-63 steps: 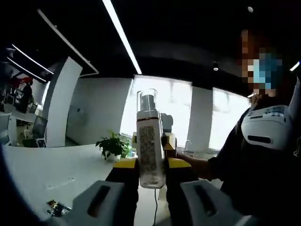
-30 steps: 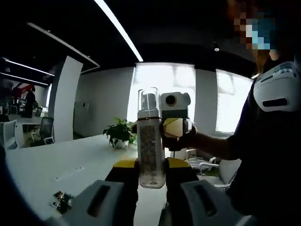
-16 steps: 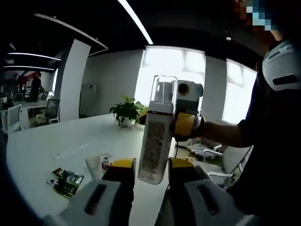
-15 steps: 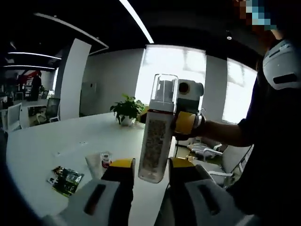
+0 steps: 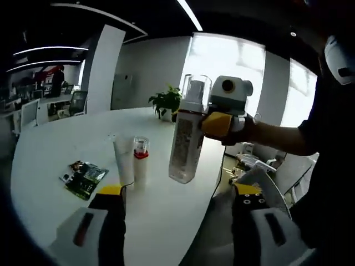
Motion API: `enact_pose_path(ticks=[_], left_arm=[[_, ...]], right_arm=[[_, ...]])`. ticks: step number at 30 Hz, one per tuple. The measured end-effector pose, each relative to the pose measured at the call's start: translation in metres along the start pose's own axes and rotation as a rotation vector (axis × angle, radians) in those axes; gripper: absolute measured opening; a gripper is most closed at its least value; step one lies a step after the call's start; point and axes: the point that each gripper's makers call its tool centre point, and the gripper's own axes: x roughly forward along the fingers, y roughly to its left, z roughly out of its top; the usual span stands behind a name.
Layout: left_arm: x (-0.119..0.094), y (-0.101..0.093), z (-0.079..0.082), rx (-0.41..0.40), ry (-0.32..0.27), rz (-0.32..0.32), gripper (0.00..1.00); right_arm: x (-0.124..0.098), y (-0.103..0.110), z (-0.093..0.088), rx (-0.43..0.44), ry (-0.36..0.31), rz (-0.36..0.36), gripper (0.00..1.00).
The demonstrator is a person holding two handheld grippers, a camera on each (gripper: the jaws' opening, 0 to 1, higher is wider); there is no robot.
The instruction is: Arrange the skincare products in the storage area until every visible bottle or jar stands upright without overlapping.
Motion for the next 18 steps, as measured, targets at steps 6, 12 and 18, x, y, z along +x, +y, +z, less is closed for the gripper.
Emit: enact_pose_path(ticks=[6,12,18], left_arm=[[-0.003,0.027,-0.029,-0.045,0.056,0.095,0.91],[-0.003,0.049,-0.056,-0.061,0.084,0.157,0.90],[0.001,0.059,-0.078,-0.107,0.064,0.192,0.88]], right_arm=[[-0.003,-0.017,-0.021,0.036,0.004,-0.039,0.13],[-0.011,-0.032,-0.048,0.053,0.002,-0.072,0.13],[-0.017,-0.049,-0.076,0.037,0.046,-0.078,0.13]])
